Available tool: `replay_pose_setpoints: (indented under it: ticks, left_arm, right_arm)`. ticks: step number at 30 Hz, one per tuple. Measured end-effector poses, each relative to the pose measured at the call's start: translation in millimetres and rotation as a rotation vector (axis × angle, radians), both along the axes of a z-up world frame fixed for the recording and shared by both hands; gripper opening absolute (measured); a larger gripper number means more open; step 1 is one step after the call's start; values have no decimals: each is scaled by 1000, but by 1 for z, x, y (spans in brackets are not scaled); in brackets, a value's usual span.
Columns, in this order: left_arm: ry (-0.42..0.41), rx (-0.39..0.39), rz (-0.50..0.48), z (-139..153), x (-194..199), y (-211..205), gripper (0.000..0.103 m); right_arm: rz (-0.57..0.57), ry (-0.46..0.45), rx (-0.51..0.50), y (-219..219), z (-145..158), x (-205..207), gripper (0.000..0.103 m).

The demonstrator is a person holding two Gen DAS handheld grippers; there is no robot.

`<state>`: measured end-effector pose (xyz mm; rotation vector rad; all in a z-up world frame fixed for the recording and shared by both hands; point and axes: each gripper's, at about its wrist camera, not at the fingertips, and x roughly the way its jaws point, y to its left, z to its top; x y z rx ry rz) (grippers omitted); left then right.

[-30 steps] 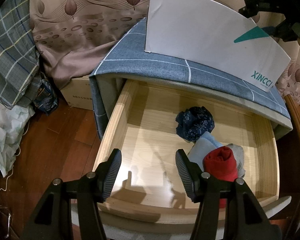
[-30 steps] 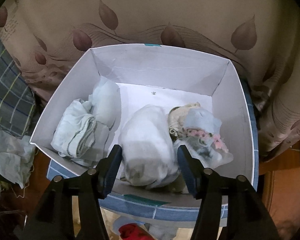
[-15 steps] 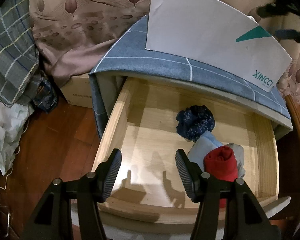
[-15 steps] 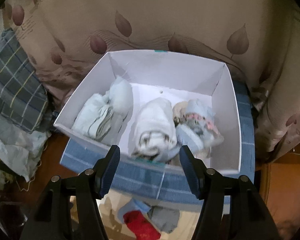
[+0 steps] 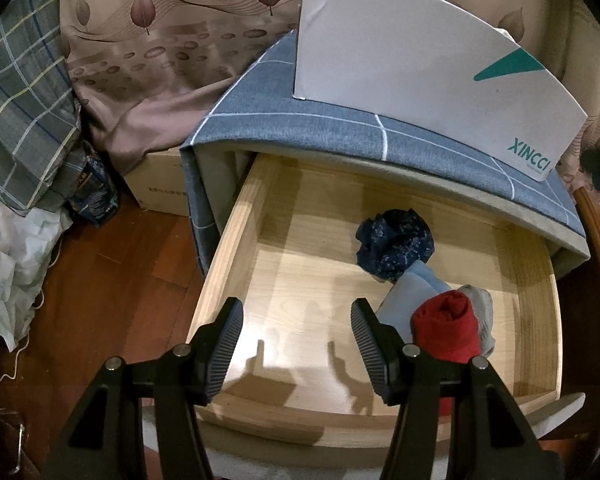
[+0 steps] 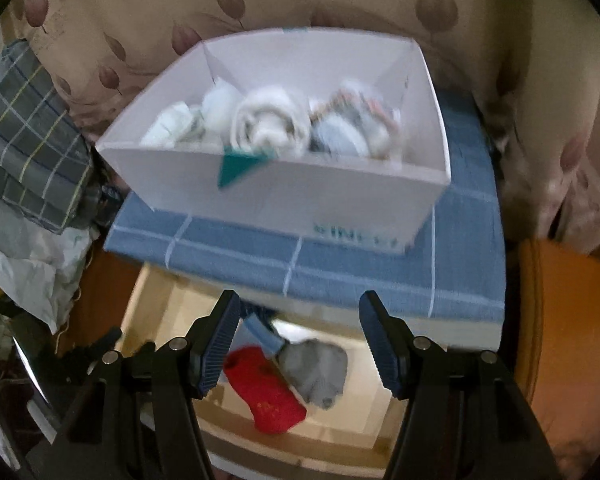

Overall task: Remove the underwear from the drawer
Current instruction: 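Move the open right tool back down into the drawer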

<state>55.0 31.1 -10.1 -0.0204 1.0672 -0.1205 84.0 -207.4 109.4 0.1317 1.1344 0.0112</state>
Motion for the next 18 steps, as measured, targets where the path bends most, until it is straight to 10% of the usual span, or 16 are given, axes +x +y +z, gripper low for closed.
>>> replay_pose_setpoints:
  ticks: [18]
  left_arm:
    - [0, 6, -2, -2, 1, 0, 58]
  right_arm:
    - [0, 215, 43, 0, -114, -29, 59]
